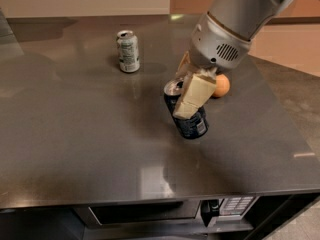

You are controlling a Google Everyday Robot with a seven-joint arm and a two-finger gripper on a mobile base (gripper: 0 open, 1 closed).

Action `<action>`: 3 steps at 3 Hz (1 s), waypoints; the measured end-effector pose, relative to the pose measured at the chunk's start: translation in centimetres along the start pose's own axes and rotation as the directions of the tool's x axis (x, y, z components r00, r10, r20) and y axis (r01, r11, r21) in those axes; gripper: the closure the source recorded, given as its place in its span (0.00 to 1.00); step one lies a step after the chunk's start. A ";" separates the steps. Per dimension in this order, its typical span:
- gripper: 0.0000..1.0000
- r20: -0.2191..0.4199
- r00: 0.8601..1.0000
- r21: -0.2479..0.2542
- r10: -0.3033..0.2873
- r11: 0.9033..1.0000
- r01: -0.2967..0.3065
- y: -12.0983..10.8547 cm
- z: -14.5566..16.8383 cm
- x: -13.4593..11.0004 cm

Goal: Knock pepsi can over

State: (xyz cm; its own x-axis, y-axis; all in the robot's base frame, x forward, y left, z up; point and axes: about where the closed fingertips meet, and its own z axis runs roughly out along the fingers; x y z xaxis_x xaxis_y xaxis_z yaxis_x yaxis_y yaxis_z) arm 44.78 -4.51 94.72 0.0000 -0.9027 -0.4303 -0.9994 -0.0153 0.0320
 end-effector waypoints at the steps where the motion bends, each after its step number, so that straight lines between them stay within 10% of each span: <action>1: 1.00 -0.110 0.994 0.024 0.013 1.000 -0.011 -0.4 0.8 1.1; 3: 1.00 -0.286 0.958 0.043 0.005 0.999 0.008 -1.3 3.4 1.9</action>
Offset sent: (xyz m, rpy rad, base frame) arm 0.0082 -0.0127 -0.0437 -0.3372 -0.0123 -0.0216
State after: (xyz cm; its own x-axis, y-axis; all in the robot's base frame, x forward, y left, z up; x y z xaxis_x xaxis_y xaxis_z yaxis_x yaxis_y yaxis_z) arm 45.97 -4.75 90.78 0.0052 -0.9880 -0.1546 -0.9999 -0.0036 -0.0106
